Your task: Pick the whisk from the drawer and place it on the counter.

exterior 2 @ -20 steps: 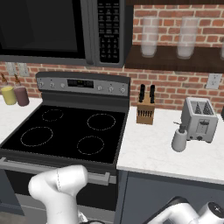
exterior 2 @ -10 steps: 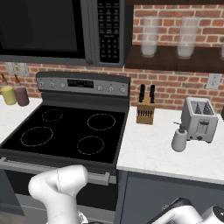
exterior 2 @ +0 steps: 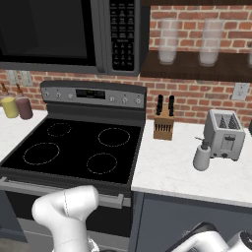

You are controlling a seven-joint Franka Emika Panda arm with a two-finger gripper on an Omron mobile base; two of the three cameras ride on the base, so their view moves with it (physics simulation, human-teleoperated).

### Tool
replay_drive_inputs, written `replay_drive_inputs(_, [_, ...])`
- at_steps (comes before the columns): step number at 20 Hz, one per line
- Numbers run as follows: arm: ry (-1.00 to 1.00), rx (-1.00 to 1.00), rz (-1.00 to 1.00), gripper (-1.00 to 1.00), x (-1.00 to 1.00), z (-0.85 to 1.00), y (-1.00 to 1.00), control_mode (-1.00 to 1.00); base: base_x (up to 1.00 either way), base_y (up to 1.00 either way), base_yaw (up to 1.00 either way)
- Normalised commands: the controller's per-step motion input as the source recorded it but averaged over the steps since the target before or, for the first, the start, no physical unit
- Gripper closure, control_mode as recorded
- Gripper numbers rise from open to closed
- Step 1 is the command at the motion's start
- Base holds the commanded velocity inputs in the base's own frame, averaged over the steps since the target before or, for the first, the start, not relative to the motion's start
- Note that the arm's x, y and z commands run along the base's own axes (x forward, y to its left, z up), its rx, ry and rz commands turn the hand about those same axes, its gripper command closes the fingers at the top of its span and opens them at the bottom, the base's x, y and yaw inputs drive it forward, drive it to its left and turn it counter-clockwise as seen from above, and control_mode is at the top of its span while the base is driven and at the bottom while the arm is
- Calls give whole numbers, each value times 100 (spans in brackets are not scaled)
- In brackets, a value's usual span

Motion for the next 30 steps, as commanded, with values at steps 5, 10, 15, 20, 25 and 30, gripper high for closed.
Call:
replay_drive_inputs(5, [-5,0,0,100,0,-16,15,-100,0,0,0])
replay_drive_inputs(10, [0,0,0,100,0,0,4,-100,0,0,0])
replay_drive_inputs(15, [0,0,0,100,0,0,0,-100,0,0,0])
replay_drive_inputs(20, [-2,0,-1,100,-5,10,-3,-100,0,0,0])
replay_drive_inputs(25, [0,0,-13,100,-17,88,-8,-100,0,0,0])
replay_drive_inputs(30, [2,0,-19,100,-16,100,-2,-100,0,0,0])
